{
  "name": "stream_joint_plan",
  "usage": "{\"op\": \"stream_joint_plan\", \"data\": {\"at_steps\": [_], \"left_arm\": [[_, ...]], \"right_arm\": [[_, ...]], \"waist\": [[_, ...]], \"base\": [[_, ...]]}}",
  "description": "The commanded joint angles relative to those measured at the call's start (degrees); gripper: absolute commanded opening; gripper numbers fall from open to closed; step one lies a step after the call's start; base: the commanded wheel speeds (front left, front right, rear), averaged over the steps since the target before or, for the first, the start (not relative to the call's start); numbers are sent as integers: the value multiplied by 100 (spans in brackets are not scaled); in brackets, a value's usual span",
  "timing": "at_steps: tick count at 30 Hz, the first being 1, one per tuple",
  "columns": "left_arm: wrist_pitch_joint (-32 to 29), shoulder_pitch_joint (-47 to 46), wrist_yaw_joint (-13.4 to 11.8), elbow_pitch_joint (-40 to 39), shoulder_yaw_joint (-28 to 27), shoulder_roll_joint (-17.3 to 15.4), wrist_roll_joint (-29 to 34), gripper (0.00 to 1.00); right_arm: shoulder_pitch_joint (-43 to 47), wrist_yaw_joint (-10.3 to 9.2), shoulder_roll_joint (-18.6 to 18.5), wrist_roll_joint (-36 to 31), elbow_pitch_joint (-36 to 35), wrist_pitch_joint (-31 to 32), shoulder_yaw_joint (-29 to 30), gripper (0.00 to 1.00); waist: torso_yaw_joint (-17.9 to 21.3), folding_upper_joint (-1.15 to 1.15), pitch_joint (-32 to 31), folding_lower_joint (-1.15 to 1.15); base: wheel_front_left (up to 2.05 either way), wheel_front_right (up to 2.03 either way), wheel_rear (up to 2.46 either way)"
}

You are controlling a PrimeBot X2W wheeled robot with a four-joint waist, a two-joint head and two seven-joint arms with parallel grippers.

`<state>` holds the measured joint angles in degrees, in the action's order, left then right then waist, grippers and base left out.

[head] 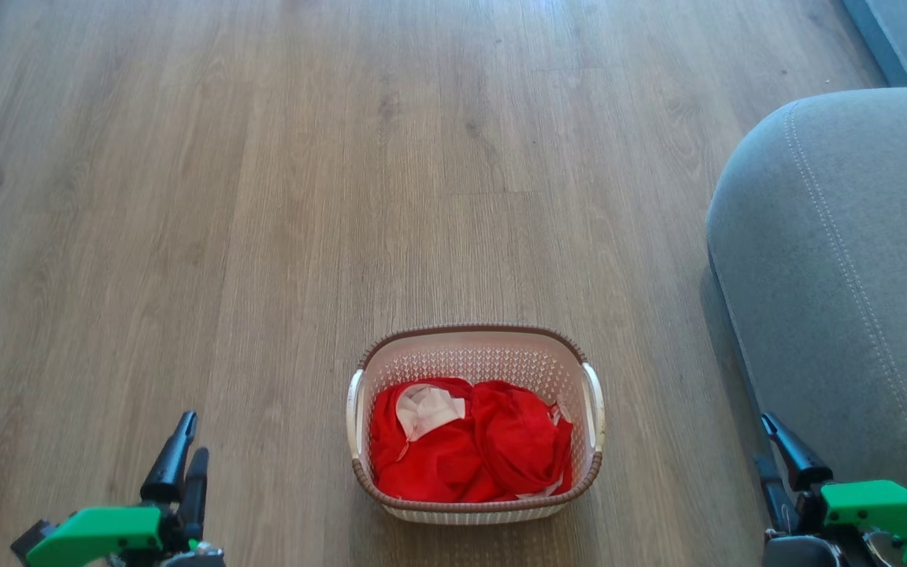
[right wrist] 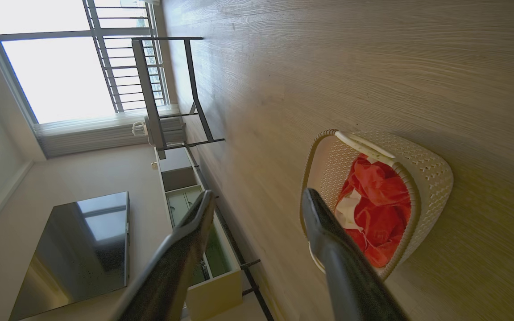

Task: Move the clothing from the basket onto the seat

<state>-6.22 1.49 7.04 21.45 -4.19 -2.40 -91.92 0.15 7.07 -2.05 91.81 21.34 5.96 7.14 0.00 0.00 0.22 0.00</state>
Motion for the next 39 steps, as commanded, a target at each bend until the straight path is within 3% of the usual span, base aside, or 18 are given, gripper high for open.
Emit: {"op": "stream_joint_plan", "data": {"at_steps": [1,17,39], "left_arm": [[53,-329,3,-181,12,-14,15,100],[334,-690,8,-55,147,-52,284,100],[709,-1122,16,77,186,-55,1883,100]], "right_arm": [[-261,2,-31,-30,-198,-32,-16,100],[-593,8,-219,-305,-190,-324,-275,100],[-1118,15,-467,-1697,-44,-704,-679,100]], "waist": [[1,0,2,0],[3,0,28,0],[-3,0,91,0]], "base": [[0,0,0],[0,0,0],[0,0,0]]}}
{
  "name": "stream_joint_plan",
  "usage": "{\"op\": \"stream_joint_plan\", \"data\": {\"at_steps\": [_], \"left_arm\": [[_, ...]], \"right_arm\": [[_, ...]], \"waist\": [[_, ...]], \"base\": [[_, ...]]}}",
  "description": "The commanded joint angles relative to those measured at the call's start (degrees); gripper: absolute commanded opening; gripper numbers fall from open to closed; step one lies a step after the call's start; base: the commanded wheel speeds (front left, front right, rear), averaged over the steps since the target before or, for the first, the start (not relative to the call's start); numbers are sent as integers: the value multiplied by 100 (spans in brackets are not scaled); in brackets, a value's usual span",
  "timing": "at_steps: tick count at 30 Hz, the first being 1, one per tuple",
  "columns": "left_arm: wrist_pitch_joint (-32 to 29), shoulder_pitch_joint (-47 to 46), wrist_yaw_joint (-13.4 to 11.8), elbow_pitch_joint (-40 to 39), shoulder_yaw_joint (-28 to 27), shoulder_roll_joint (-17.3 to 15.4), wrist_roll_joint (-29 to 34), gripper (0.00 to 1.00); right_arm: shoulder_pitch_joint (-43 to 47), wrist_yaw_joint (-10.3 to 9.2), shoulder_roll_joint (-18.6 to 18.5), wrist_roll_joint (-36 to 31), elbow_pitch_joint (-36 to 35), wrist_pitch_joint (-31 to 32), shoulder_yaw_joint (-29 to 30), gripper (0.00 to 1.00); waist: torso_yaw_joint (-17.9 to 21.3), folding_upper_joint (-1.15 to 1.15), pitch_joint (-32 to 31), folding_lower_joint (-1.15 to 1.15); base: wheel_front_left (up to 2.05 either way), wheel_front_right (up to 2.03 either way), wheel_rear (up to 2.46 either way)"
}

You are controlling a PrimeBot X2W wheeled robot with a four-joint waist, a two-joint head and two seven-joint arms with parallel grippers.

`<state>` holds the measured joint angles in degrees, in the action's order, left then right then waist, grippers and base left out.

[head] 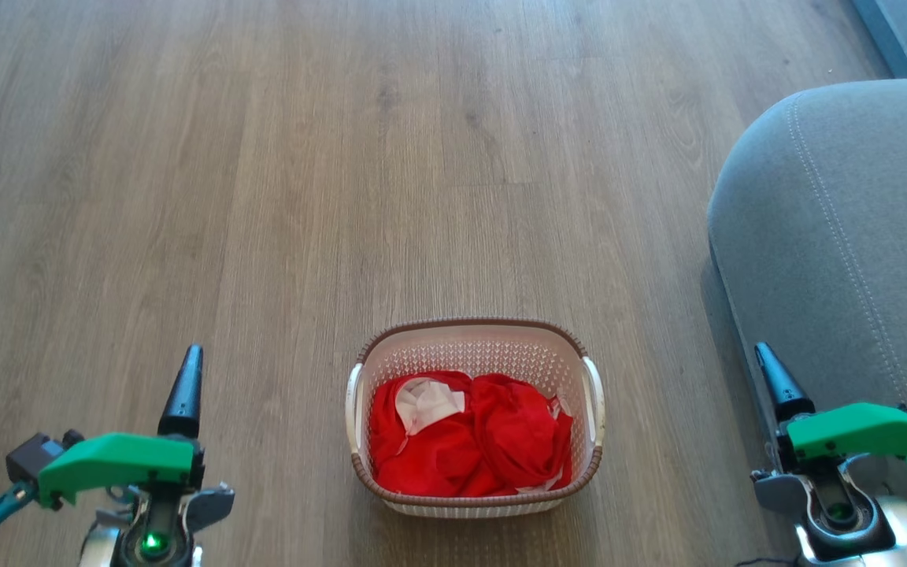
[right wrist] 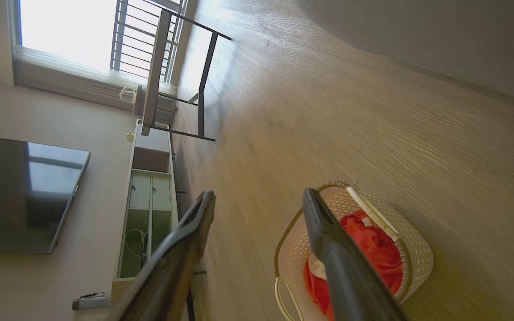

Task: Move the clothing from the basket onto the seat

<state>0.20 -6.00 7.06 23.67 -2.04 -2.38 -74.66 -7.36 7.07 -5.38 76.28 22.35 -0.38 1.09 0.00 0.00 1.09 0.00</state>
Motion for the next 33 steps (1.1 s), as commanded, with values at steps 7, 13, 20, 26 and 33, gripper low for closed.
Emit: {"op": "stream_joint_plan", "data": {"at_steps": [7,13,20,26,33], "left_arm": [[185,-500,16,-122,-20,-64,859,100],[287,-574,18,-120,37,-69,1474,100],[389,-648,20,-117,59,-78,2062,100],[492,-726,23,-116,91,-78,2633,100],[610,-827,25,-79,84,-70,3275,100]], "right_arm": [[-530,17,-187,-711,-79,-187,-171,100],[-636,19,-239,-1208,-16,-287,-278,100],[-742,21,-287,-1690,30,-388,-366,100],[-870,23,-335,-2181,70,-489,-434,100],[-1007,25,-402,-2678,143,-606,-615,100]], "waist": [[-6,0,16,0],[-15,0,6,0],[-30,0,10,0],[-39,0,18,0],[-54,0,21,0]], "base": [[0,0,0],[0,0,0],[0,0,0],[0,0,0],[0,0,0]]}}
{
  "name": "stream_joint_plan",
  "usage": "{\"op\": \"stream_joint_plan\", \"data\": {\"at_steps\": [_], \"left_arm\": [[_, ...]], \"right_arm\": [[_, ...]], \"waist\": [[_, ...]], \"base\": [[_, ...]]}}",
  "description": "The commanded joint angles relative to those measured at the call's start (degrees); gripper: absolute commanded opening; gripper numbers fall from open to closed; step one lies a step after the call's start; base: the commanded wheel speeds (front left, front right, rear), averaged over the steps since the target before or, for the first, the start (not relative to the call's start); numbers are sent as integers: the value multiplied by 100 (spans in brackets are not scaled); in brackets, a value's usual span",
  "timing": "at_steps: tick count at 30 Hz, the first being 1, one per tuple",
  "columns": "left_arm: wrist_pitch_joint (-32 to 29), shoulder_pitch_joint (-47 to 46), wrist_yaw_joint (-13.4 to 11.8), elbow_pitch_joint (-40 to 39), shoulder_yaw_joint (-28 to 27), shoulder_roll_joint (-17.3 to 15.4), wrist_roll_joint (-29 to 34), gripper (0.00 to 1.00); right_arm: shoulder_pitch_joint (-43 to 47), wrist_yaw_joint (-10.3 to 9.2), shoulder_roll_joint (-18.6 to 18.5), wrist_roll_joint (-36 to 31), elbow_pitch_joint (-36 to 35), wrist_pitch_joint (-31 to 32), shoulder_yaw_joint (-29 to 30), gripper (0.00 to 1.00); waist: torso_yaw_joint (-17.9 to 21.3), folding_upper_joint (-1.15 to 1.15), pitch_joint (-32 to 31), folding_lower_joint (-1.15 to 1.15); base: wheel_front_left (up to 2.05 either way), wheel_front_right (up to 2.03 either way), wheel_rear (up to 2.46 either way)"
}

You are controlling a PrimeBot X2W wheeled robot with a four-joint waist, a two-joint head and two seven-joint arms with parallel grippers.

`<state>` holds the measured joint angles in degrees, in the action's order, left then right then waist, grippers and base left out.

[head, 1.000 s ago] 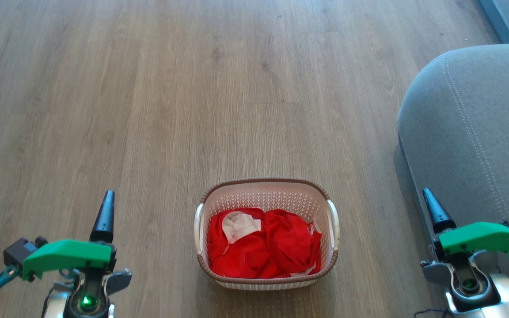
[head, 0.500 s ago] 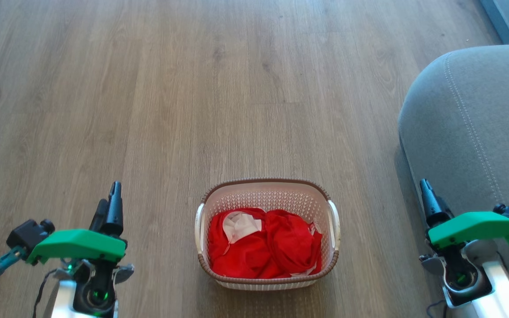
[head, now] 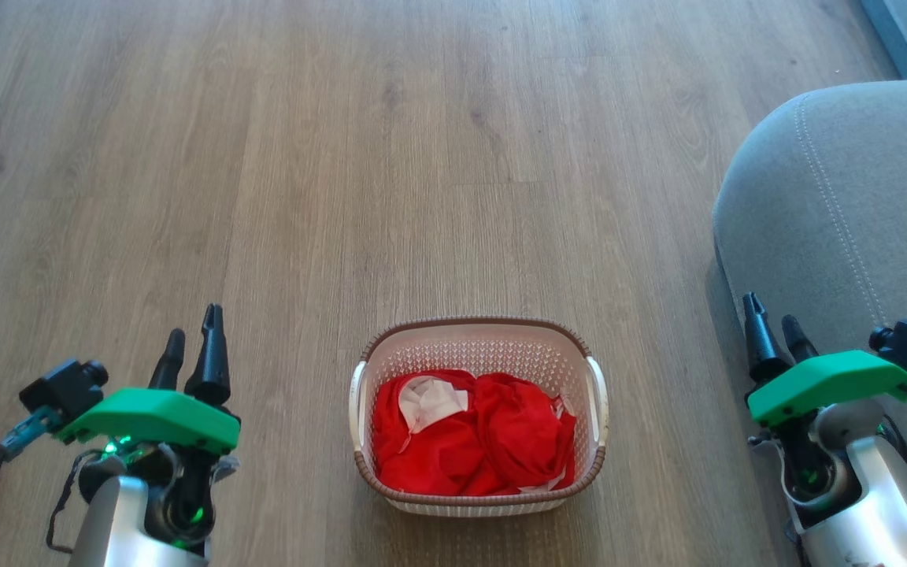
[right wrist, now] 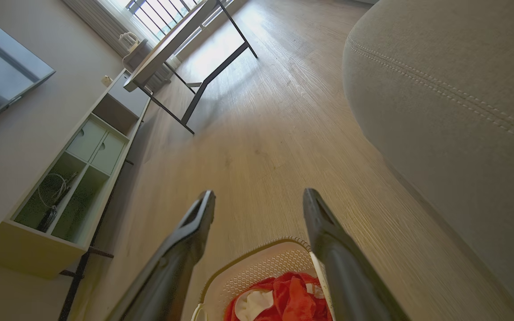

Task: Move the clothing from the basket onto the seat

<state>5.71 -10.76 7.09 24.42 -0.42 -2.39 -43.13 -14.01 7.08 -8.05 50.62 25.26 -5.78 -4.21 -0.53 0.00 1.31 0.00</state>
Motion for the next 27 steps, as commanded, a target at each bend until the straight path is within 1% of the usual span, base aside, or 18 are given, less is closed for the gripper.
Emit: {"op": "stream_joint_plan", "data": {"at_steps": [1,10,27], "left_arm": [[77,-361,22,-144,-84,-68,213,100],[230,-475,-21,-38,-121,-59,1007,100],[519,-741,-30,159,-110,-49,2204,100]], "right_arm": [[-360,24,-148,-181,-133,-82,-124,100],[-557,27,-285,-719,40,-233,-443,100],[-924,33,-492,-1592,267,-518,-999,100]], "waist": [[-3,0,-2,0],[-32,0,-3,0],[-86,0,-11,0]], "base": [[0,0,0],[0,0,0],[0,0,0]]}}
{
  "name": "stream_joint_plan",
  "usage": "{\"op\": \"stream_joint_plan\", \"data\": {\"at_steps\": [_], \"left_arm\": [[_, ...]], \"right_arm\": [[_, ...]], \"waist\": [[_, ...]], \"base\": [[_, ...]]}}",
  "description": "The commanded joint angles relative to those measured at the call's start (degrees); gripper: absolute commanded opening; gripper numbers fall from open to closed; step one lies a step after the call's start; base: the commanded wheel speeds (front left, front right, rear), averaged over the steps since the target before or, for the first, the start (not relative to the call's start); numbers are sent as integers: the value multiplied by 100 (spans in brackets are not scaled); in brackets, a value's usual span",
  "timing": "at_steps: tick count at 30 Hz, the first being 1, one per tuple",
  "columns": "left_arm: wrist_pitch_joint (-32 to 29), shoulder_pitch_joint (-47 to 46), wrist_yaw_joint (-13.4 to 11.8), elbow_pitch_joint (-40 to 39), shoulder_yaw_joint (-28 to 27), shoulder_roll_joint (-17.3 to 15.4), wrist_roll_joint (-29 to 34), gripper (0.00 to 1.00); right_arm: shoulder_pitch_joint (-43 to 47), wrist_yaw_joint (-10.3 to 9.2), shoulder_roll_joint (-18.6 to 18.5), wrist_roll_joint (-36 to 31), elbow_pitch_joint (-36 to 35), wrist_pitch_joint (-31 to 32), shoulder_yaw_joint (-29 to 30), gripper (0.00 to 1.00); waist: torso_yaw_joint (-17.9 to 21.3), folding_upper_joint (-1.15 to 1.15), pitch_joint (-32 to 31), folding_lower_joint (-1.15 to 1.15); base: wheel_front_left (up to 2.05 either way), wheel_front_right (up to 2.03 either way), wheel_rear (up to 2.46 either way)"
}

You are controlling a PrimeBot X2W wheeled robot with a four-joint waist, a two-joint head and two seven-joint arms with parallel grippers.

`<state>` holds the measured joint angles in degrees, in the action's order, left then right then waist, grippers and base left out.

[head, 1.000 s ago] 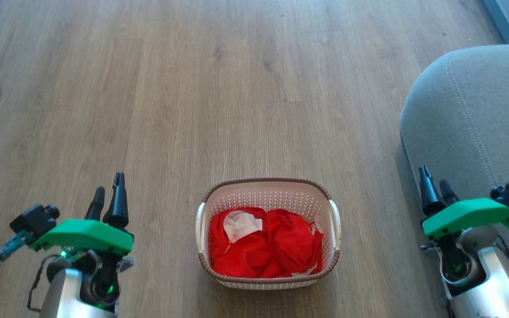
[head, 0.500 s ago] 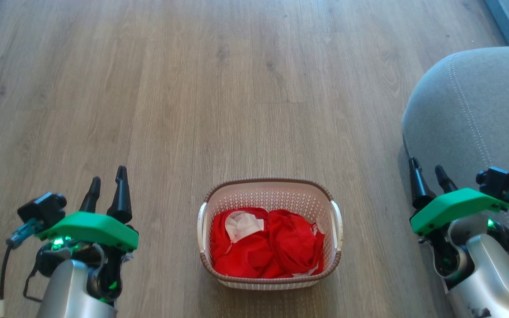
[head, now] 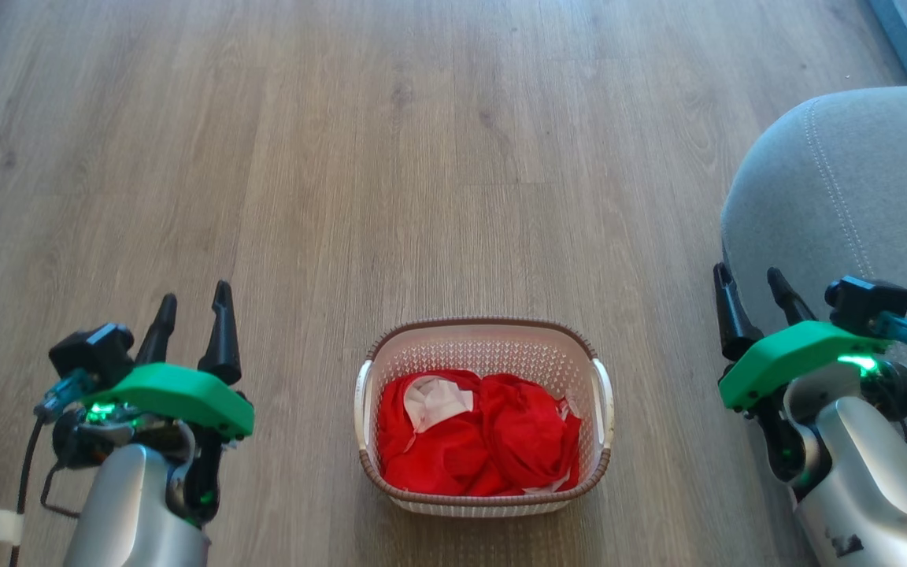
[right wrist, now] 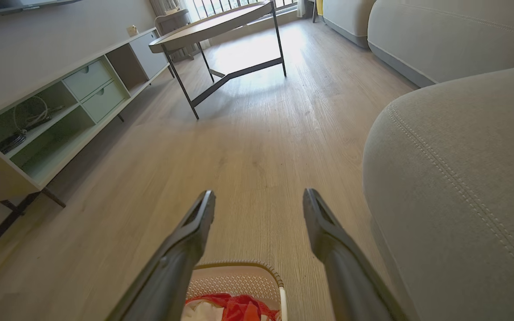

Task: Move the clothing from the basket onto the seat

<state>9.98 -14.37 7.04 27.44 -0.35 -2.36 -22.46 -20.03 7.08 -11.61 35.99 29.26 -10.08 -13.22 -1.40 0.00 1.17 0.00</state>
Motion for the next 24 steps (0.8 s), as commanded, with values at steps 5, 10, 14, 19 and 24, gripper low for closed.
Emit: {"op": "stream_joint_plan", "data": {"at_steps": [5,10,14,19,24], "left_arm": [[177,-482,-20,-27,-184,-50,338,100],[262,-600,-6,61,-179,-50,549,100],[330,-686,1,115,-177,-50,759,100],[415,-781,11,172,-141,-52,1010,100],[501,-877,18,245,-130,-53,1295,100]], "right_arm": [[-412,35,-149,-286,-82,-172,-94,100],[-520,36,-173,-446,-24,-256,-100,100],[-612,37,-209,-607,29,-323,-148,100],[-717,39,-266,-809,81,-407,-235,100],[-829,41,-319,-1038,119,-491,-326,100]], "waist": [[-12,0,16,0],[-25,0,43,0],[-30,0,70,0],[-34,0,94,0],[-31,0,121,0]], "base": [[0,0,0],[0,0,0],[0,0,0],[0,0,0],[0,0,0]]}}
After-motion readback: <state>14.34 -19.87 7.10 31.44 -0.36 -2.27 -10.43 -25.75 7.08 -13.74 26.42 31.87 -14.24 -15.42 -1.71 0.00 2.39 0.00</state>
